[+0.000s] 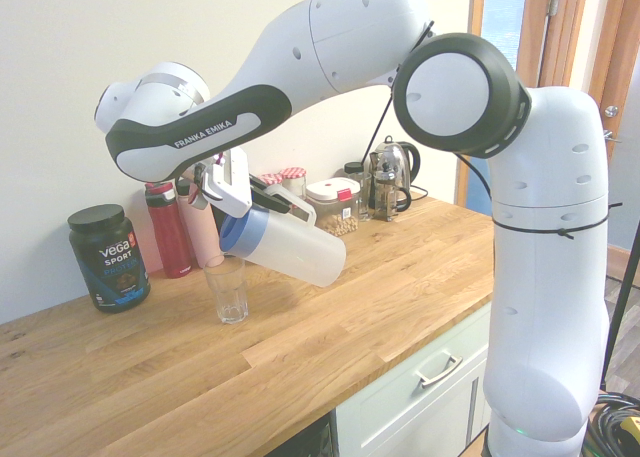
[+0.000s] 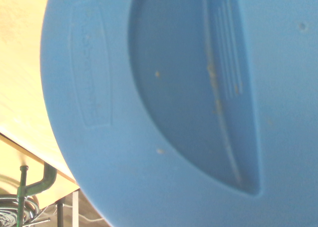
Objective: Pour me some water
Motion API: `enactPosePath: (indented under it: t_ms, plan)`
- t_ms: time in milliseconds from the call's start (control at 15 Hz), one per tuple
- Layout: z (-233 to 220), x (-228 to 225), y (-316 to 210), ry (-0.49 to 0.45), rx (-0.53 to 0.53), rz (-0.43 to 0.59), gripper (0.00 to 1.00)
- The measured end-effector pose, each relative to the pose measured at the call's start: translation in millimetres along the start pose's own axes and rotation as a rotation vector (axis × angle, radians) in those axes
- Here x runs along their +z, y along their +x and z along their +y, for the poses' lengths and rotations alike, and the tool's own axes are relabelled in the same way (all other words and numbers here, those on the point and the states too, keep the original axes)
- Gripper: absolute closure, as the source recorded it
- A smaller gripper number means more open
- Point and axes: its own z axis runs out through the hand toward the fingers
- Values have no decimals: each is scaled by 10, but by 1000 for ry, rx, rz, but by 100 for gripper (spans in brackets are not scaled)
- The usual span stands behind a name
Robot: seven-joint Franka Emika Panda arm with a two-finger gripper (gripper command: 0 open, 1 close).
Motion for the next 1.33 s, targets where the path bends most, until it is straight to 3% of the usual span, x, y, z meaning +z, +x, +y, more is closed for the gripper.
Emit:
enactPosePath:
  t_ms: [1333]
  plan:
    - [21, 300, 300, -14, 35, -37, 100]
